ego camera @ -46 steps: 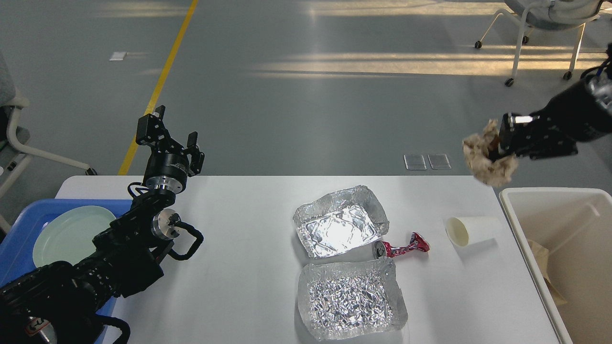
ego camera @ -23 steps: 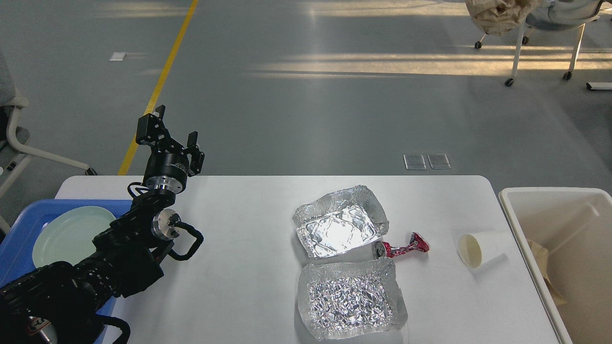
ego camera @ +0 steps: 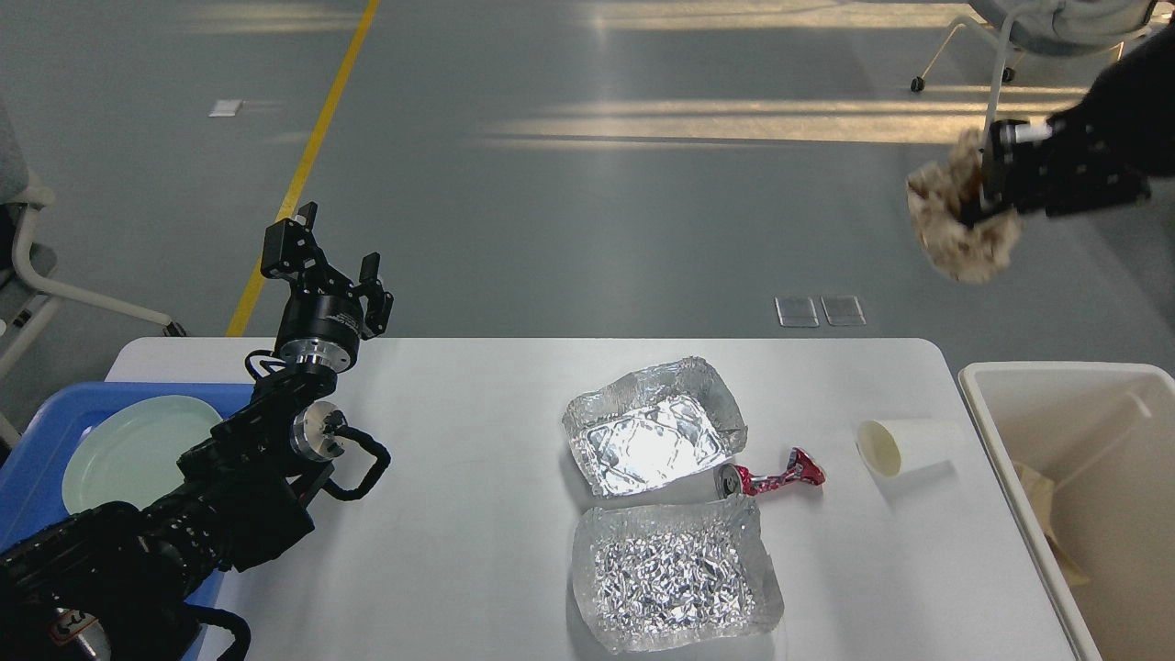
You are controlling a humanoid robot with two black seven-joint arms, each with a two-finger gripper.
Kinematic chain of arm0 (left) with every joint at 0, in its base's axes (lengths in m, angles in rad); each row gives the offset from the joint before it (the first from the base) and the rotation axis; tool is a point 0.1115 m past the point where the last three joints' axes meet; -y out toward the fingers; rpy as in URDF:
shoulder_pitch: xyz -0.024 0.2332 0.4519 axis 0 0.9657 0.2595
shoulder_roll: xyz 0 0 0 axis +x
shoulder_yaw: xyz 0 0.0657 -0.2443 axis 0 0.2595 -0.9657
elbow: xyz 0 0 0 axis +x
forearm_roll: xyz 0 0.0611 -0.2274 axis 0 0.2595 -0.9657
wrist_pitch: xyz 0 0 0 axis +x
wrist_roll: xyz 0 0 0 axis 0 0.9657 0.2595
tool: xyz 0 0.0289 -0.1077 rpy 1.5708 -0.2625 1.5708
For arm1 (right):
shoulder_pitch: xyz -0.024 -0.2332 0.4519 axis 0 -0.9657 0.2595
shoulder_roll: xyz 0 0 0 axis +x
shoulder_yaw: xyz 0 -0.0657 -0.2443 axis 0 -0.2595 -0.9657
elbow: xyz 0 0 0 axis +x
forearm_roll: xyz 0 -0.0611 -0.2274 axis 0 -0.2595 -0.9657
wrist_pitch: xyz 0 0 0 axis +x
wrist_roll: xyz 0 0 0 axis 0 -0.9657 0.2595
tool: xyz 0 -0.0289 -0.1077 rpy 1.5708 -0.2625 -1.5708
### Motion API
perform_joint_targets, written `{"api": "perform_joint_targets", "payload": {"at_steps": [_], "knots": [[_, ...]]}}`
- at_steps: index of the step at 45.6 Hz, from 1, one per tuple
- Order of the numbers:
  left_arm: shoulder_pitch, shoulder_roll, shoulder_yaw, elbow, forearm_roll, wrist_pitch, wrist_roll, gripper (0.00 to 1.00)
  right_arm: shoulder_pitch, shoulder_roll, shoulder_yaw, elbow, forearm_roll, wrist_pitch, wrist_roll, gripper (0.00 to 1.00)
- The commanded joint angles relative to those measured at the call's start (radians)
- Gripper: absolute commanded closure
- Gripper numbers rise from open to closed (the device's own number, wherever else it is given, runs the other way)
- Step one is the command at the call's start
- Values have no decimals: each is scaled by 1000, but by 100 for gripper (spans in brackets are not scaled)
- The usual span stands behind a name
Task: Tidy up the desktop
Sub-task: 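Carry the crumpled paper over the white bin and release it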
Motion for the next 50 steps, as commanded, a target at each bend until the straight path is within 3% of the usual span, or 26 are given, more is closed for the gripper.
{"api": "perform_joint_targets", "payload": {"at_steps": [1, 13, 26, 31, 33, 41, 47, 50], "knots": [[0, 0, 0, 0, 0, 0, 0, 0, -153, 2, -33, -52, -104, -114, 2, 100], [0, 0, 0, 0, 0, 0, 0, 0, -441, 20, -46, -310, -193, -280, 8, 100], [0, 0, 0, 0, 0, 0, 0, 0, -707, 36, -46, -471, -201, -438, 8, 100], [0, 0, 0, 0, 0, 0, 0, 0, -817, 69, -46, -571, -190, -521, 9, 94], [0, 0, 0, 0, 0, 0, 0, 0, -859, 80, -45, -606, -187, -552, 11, 86], [0, 0, 0, 0, 0, 0, 0, 0, -946, 100, -36, -664, -185, -667, 11, 36], [0, 0, 0, 0, 0, 0, 0, 0, -948, 97, -40, -663, -179, -678, 11, 14], [0, 0, 0, 0, 0, 0, 0, 0, -946, 97, -40, -661, -177, -679, 11, 12]]}}
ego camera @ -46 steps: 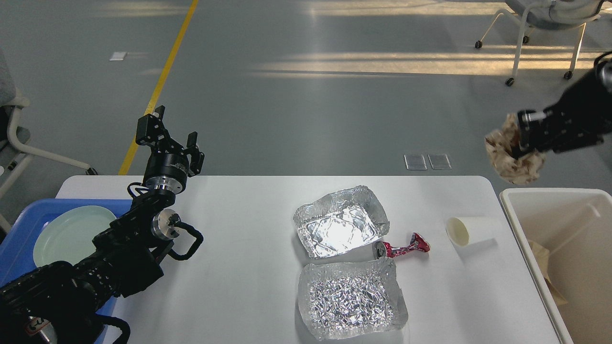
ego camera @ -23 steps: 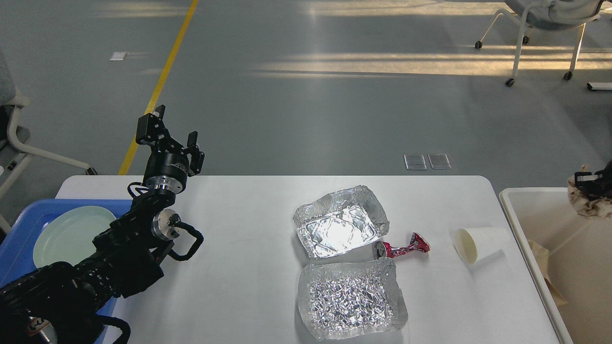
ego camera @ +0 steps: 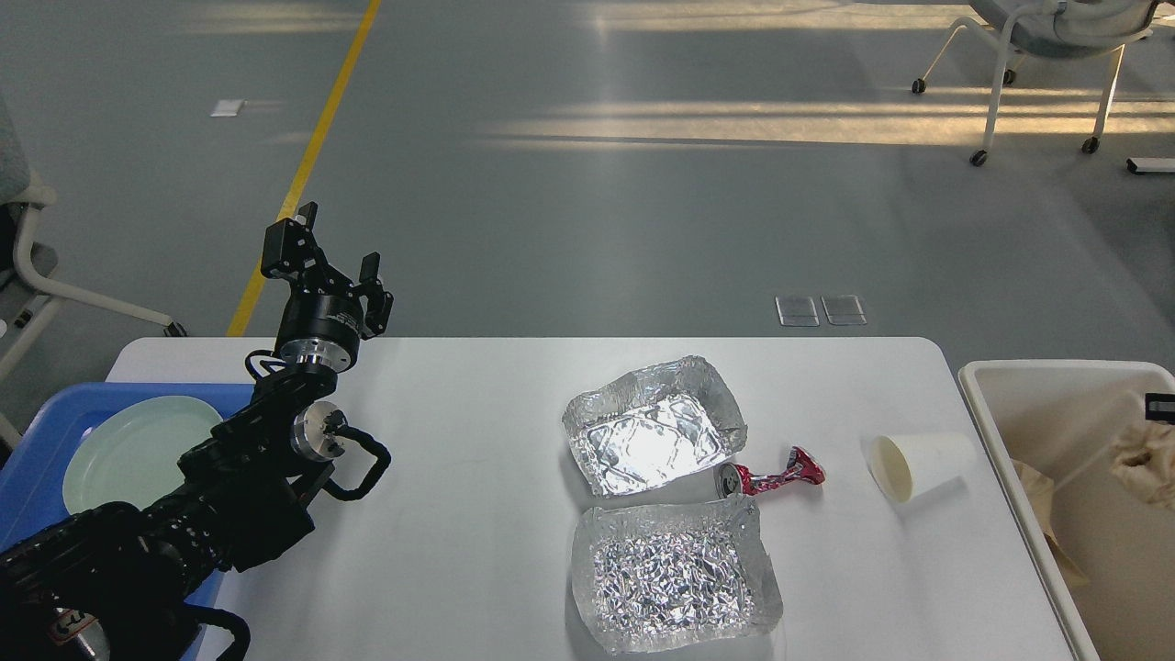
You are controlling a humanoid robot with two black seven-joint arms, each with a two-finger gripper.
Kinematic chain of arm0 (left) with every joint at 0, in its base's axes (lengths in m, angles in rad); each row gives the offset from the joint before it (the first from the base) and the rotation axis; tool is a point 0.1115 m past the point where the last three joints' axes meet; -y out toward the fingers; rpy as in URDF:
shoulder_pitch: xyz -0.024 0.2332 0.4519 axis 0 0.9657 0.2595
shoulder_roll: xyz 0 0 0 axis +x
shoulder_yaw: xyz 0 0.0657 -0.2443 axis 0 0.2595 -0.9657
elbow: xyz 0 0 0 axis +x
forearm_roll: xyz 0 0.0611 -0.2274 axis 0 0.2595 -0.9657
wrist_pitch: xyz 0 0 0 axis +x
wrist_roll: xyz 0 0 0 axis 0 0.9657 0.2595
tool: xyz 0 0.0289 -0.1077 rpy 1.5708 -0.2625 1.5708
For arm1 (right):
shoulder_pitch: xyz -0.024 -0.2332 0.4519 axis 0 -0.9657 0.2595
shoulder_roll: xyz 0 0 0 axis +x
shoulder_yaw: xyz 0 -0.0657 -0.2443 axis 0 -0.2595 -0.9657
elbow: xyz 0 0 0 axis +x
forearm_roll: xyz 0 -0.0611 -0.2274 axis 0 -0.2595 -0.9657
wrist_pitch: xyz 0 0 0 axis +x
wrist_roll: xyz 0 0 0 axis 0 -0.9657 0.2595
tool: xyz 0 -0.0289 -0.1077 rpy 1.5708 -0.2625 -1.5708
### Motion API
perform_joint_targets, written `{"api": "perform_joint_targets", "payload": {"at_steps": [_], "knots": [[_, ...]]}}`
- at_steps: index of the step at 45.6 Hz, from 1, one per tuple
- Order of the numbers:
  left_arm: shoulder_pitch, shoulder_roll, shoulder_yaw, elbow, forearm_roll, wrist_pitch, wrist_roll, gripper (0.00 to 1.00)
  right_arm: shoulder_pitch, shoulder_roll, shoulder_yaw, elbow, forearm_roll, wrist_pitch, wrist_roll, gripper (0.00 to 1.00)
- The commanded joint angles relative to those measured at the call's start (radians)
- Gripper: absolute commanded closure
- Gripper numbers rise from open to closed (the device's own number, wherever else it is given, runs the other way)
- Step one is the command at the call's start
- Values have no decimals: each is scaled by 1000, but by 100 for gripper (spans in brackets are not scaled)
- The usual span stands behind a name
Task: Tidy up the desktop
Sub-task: 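Carry the crumpled paper over the white bin and release it, then withdraw the right gripper from the bin toward the table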
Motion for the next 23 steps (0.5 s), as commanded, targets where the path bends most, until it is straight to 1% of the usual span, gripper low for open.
{"api": "perform_joint_targets", "payload": {"at_steps": [1, 5, 7, 10, 16, 19, 23], "knots": [[0, 0, 0, 0, 0, 0, 0, 0, 0, -1, 0, 3, 5, -5, 0, 11], [0, 0, 0, 0, 0, 0, 0, 0, 9, 2, 5, 18, 5, -5, 0, 8], [0, 0, 0, 0, 0, 0, 0, 0, 18, 0, 5, 41, 8, -4, 0, 3], [0, 0, 0, 1, 0, 0, 0, 0, 53, -9, 3, 106, 9, 2, 0, 3], [0, 0, 0, 0, 0, 0, 0, 0, 225, -58, -1, 293, 11, 24, -6, 2], [0, 0, 0, 0, 0, 0, 0, 0, 325, -83, -1, 391, 11, 68, -12, 2], [0, 0, 0, 0, 0, 0, 0, 0, 455, -87, 0, 495, 20, 143, -17, 2]]}}
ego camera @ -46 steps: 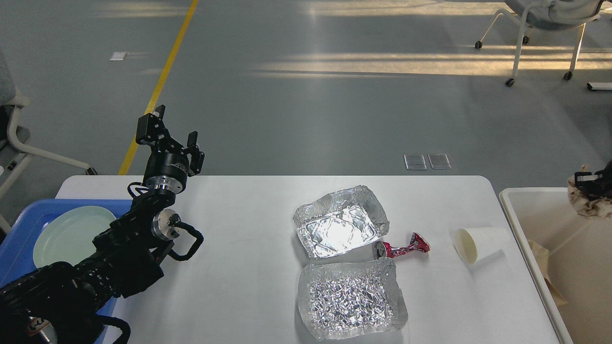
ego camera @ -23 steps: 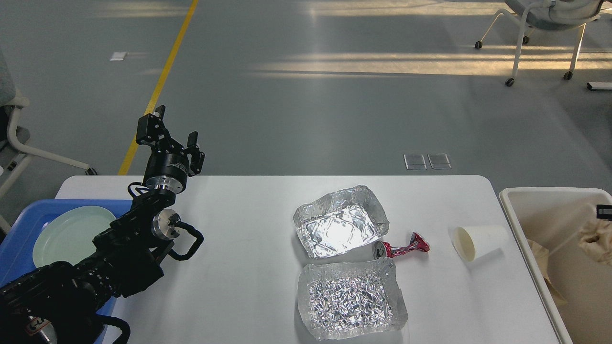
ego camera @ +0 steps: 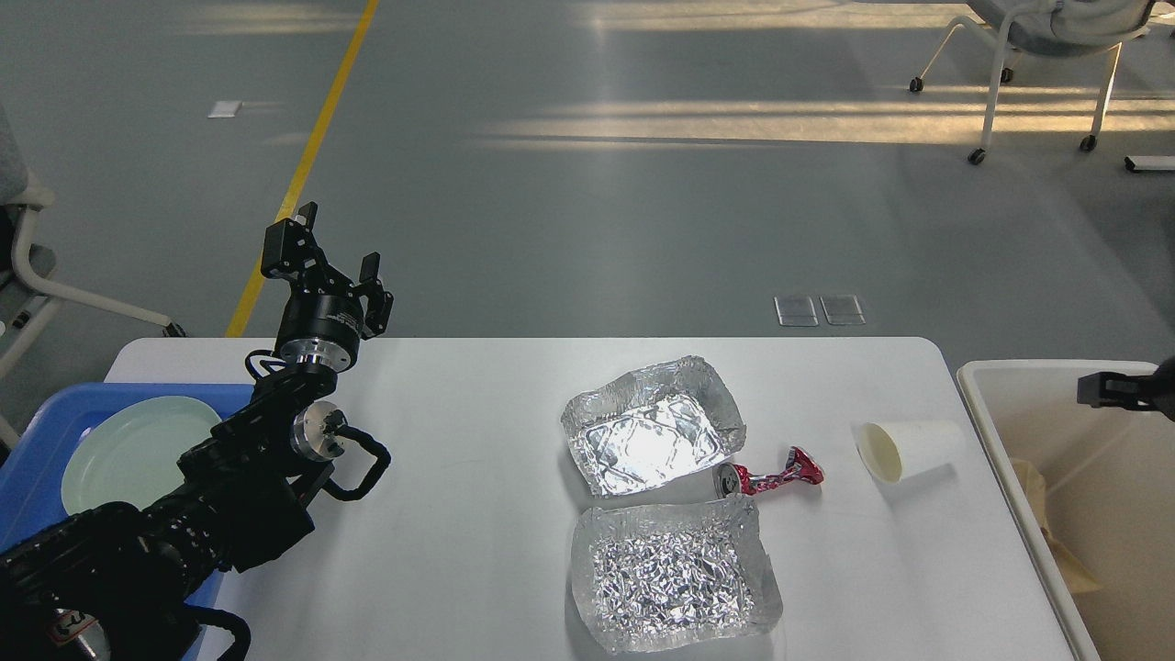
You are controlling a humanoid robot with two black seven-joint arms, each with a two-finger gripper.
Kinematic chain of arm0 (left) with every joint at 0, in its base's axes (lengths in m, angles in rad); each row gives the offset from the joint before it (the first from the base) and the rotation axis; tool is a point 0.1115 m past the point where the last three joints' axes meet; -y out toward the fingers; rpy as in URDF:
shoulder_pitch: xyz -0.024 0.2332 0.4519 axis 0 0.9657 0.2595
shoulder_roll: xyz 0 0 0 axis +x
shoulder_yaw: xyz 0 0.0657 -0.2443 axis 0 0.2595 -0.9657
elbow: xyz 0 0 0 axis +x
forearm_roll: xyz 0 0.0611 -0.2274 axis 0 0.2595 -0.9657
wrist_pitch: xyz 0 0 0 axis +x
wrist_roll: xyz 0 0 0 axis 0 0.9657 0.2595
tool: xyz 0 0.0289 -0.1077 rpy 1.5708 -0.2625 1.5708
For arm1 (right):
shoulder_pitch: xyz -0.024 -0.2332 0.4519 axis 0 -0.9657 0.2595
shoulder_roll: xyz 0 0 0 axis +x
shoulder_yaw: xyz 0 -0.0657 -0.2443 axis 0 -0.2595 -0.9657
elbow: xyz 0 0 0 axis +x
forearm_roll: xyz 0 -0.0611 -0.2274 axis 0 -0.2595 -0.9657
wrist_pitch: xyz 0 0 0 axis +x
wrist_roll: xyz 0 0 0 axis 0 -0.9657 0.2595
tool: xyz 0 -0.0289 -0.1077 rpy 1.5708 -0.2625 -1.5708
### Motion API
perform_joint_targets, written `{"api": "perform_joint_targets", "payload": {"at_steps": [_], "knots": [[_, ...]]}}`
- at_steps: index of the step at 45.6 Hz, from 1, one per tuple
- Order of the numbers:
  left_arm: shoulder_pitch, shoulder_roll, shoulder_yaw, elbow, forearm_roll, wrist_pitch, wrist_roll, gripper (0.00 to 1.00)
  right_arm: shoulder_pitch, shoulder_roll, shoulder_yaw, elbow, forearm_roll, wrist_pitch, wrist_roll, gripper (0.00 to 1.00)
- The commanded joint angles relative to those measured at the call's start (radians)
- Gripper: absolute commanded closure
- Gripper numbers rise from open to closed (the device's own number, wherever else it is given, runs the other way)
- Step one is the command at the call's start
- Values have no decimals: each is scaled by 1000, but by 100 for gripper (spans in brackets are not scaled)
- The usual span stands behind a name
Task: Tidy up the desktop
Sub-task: 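Withdraw the right gripper from the bin toward the table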
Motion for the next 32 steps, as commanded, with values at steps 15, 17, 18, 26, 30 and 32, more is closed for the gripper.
{"api": "perform_joint_targets", "payload": {"at_steps": [15, 17, 18, 26, 30, 32], "knots": [[0, 0, 0, 1, 0, 0, 0, 0, 499, 127, -7, 352, 452, 276, -168, 2], [0, 0, 0, 0, 0, 0, 0, 0, 531, 149, -9, 382, 497, 287, -173, 2], [0, 0, 0, 1, 0, 0, 0, 0, 548, 158, -9, 401, 515, 291, -178, 2], [0, 0, 0, 0, 0, 0, 0, 0, 724, 201, -11, 539, 596, 356, -191, 2], [0, 0, 0, 1, 0, 0, 0, 0, 818, 215, -30, 588, 622, 405, -191, 2], [0, 0, 0, 0, 0, 0, 0, 0, 861, 223, -46, 609, 639, 425, -191, 2]]}}
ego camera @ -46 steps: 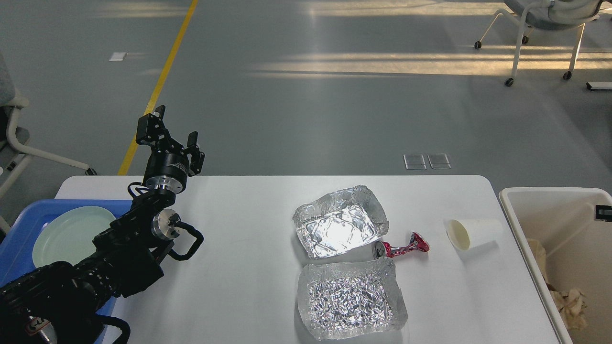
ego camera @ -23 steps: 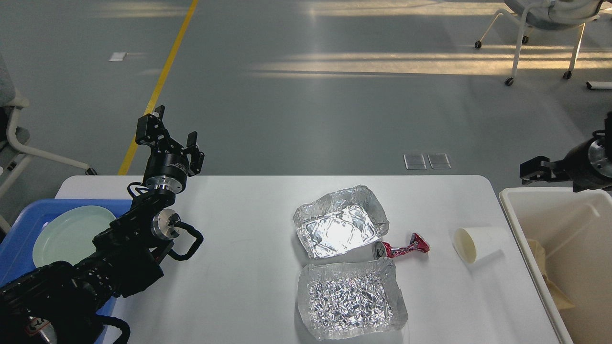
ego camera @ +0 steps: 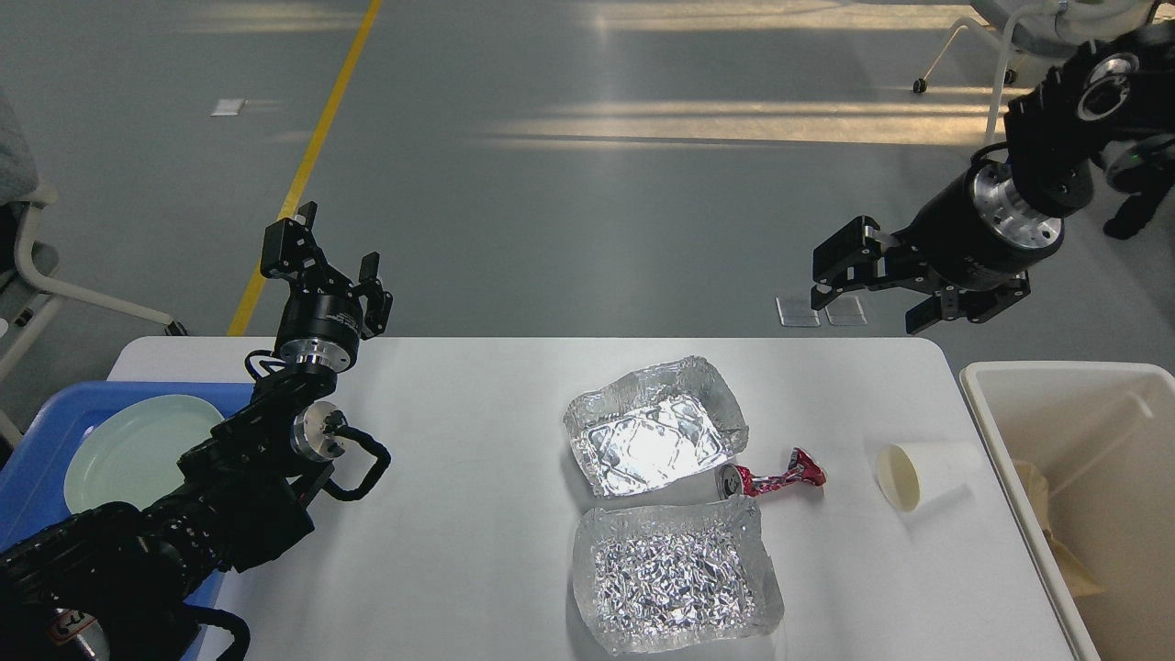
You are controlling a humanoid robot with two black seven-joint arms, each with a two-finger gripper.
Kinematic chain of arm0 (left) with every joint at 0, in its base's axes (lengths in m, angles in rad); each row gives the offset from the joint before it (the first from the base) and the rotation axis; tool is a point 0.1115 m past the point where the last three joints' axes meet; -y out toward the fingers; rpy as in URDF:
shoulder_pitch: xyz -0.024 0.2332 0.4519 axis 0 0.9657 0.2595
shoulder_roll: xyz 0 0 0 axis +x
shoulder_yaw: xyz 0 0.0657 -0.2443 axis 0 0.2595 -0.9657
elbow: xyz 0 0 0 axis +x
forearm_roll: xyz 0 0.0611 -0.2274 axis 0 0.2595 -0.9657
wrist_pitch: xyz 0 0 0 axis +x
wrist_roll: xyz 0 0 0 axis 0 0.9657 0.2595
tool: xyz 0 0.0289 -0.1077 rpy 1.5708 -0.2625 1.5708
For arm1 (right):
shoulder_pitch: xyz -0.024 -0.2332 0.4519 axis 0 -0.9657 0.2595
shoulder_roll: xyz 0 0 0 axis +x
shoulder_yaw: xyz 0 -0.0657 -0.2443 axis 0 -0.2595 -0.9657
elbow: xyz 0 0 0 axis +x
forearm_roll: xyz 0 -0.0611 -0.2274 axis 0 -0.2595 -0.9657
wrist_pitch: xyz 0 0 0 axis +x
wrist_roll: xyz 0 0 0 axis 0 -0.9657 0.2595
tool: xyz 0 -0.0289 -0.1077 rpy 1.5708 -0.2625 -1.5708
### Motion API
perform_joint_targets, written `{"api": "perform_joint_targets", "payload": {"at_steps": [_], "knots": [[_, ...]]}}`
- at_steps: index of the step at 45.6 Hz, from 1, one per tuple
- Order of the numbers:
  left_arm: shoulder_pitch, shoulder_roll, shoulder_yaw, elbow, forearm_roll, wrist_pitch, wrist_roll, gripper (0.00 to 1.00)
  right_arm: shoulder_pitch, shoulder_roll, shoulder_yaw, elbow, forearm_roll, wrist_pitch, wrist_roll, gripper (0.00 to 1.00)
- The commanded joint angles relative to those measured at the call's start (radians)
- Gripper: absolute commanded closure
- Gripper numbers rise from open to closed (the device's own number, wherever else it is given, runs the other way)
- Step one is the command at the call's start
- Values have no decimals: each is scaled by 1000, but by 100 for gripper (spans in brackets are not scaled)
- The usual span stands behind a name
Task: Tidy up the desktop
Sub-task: 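Withdraw the right gripper from the bin toward the table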
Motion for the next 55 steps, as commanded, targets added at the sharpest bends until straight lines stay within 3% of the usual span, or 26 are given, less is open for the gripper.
{"api": "perform_joint_targets", "payload": {"at_steps": [1, 11, 22, 29, 40, 49, 55], "knots": [[0, 0, 0, -1, 0, 0, 0, 0, 130, 22, -36, 72, 46, 63, 0, 2], [0, 0, 0, -1, 0, 0, 0, 0, 248, 24, -47, 154, 60, 126, 0, 2], [0, 0, 0, -1, 0, 0, 0, 0, 174, 50, -61, 146, 52, 89, 0, 2], [0, 0, 0, -1, 0, 0, 0, 0, -3, 62, -67, 77, 22, -72, 1, 2], [0, 0, 0, -1, 0, 0, 0, 0, -341, 110, -59, -197, -46, -239, 4, 3], [0, 0, 0, -1, 0, 0, 0, 0, -510, 139, -65, -239, -187, -431, 12, 3], [0, 0, 0, 1, 0, 0, 0, 0, -576, 139, -64, -240, -355, -506, 17, 4]]}}
